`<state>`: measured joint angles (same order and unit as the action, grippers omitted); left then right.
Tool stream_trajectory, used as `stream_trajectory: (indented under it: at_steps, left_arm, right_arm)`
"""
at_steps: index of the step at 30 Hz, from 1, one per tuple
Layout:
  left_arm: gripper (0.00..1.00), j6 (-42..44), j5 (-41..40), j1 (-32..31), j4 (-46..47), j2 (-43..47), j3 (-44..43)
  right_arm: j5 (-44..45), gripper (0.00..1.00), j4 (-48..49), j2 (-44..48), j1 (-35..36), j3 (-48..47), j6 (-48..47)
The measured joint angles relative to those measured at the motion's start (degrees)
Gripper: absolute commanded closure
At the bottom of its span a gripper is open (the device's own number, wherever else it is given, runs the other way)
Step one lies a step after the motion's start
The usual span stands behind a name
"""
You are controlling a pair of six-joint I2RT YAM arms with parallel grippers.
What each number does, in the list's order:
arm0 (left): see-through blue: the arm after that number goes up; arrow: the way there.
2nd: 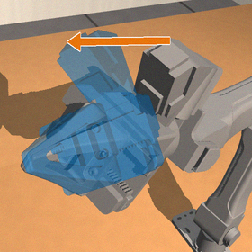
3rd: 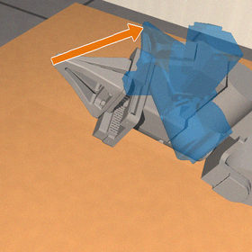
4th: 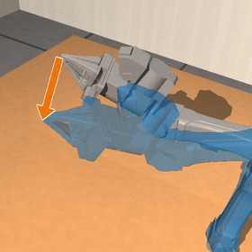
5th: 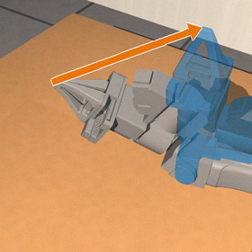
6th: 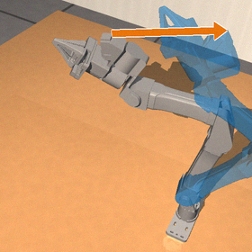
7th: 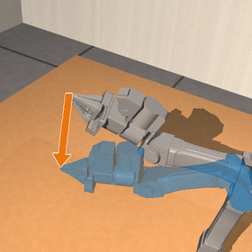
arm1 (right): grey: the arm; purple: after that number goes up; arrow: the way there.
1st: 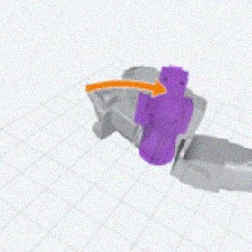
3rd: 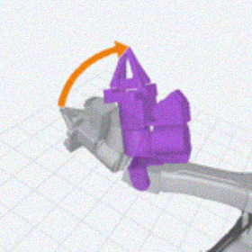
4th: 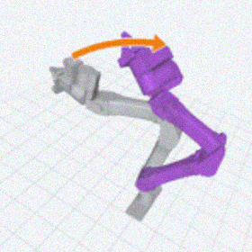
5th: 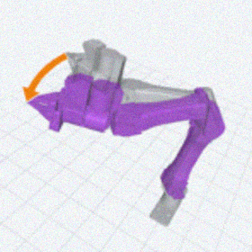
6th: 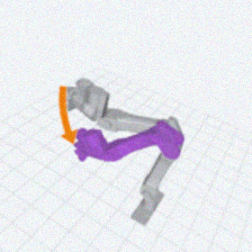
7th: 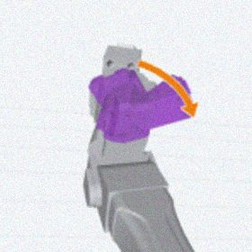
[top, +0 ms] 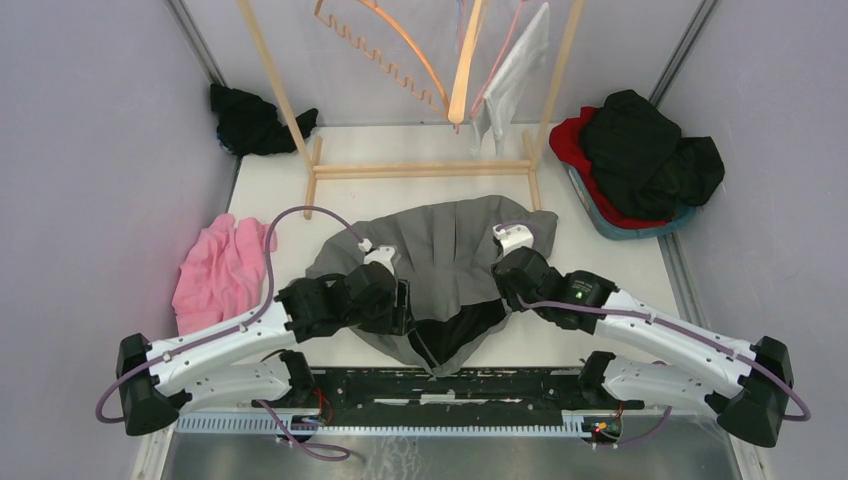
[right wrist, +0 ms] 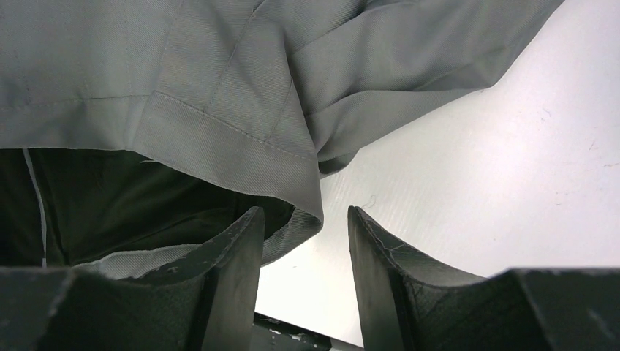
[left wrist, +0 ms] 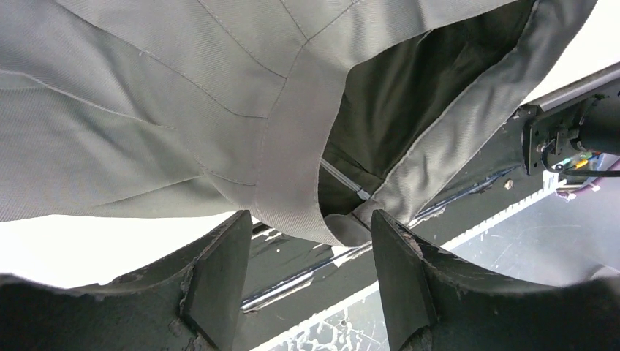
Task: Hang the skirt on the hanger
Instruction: Flatten out the skirt at the center of the board.
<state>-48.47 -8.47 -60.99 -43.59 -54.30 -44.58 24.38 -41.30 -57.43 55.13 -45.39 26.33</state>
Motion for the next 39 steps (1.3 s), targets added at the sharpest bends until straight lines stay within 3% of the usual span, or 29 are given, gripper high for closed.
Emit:
stream_trajectory:
  at_steps: [29, 33, 39]
  left_arm:
    - [0.34, -0.04, -3.61, -3.76, -0.72, -6.14, 1.20]
    - [0.43, -0.09, -5.16, -3.76, -0.92, -6.14, 1.38]
    - [0.68, -0.15, -7.26, -3.76, -0.94, -7.08, 1.38]
  right_arm:
    - [1.68, 0.49, 0.07, -1.90, 0.15, 3.28, 7.04]
    - [2.38, 0.49, 0.09, -1.88, 0.15, 3.28, 7.06]
    - [2.89, 0.53, 1.60, -2.84, 0.15, 3.65, 7.06]
